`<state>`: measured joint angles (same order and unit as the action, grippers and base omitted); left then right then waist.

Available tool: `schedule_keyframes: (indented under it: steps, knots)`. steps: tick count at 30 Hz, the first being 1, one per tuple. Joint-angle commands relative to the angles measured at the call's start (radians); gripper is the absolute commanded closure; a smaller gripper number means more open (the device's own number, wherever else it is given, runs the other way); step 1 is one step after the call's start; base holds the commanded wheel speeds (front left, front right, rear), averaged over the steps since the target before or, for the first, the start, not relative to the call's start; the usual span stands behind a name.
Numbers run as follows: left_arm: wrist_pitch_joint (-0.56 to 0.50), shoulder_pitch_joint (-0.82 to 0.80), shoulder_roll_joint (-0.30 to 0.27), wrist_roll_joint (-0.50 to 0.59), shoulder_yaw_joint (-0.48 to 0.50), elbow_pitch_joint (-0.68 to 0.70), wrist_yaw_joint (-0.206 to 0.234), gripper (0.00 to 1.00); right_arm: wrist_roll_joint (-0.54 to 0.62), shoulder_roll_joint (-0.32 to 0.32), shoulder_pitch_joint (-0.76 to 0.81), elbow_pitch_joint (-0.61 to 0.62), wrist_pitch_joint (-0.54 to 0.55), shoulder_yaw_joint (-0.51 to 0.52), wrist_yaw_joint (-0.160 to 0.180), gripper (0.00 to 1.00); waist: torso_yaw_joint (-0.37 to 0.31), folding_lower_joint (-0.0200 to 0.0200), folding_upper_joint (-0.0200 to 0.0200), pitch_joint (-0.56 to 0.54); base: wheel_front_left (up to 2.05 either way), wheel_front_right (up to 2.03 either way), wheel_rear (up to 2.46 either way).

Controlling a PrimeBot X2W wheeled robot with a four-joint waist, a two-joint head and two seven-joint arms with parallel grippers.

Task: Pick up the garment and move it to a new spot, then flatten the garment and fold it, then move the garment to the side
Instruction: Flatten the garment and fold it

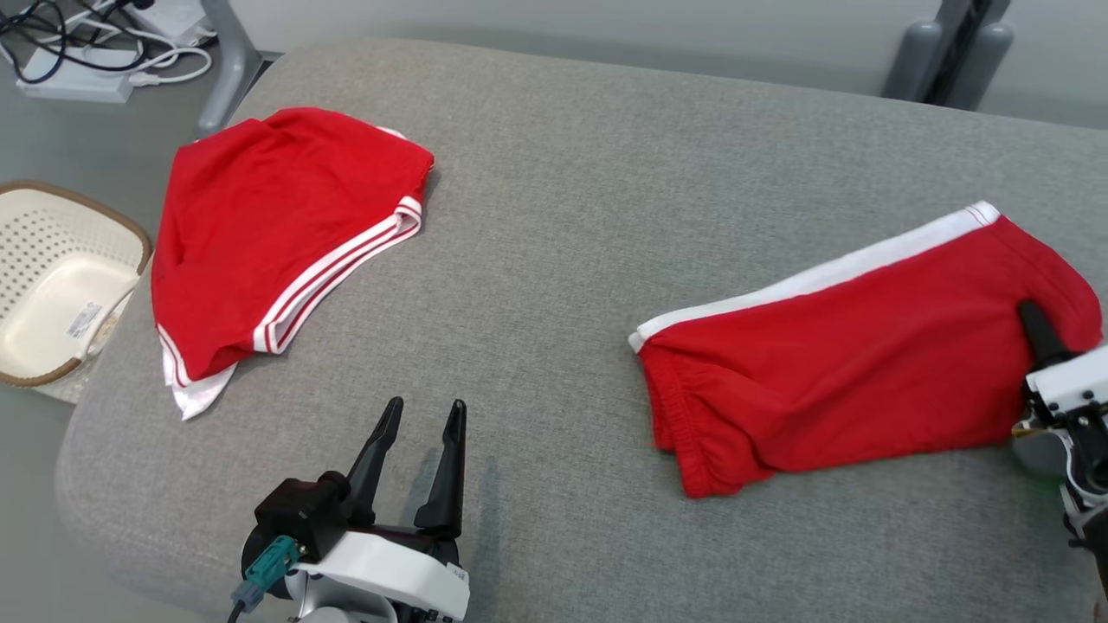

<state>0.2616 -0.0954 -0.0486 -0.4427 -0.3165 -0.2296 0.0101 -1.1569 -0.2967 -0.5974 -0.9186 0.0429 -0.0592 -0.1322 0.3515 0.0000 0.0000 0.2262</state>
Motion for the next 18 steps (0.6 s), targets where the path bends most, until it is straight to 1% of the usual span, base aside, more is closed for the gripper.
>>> schedule_keyframes:
  steps: [1, 6, 11, 15, 18]
  knots:
    - [0.004, -0.002, -0.004, -0.004, 0.005, -0.001, -0.002, 0.00, -0.010, -0.013, 0.043, -0.014, -0.011, 0.008, 0.003, 1.00, -0.012, 0.0000, 0.0000, -0.010, 0.00, 0.00, 0.00]
    - [0.004, 0.007, -0.004, 0.005, 0.008, -0.011, -0.010, 0.00, -0.027, -0.034, 0.109, 0.008, -0.069, 0.008, 0.003, 1.00, -0.053, 0.0000, 0.0000, -0.034, 0.00, 0.00, 0.00]
    - [0.004, 0.016, -0.004, 0.010, 0.024, -0.011, -0.013, 0.00, -0.079, -0.047, 0.170, 0.023, -0.119, 0.051, 0.002, 1.00, -0.099, 0.0000, 0.0000, -0.060, 0.00, 0.00, 0.00]
    - [0.004, 0.023, -0.004, 0.010, 0.026, -0.011, -0.017, 0.00, -0.105, -0.045, 0.213, 0.001, -0.152, 0.082, 0.002, 1.00, -0.128, 0.0000, 0.0000, -0.078, 0.00, 0.00, 0.00]
    - [0.004, 0.022, -0.004, 0.009, 0.033, -0.011, -0.016, 0.00, -0.121, -0.030, 0.234, -0.022, -0.166, 0.099, 0.002, 1.00, -0.146, 0.0000, 0.0000, -0.087, 0.00, 0.00, 0.00]
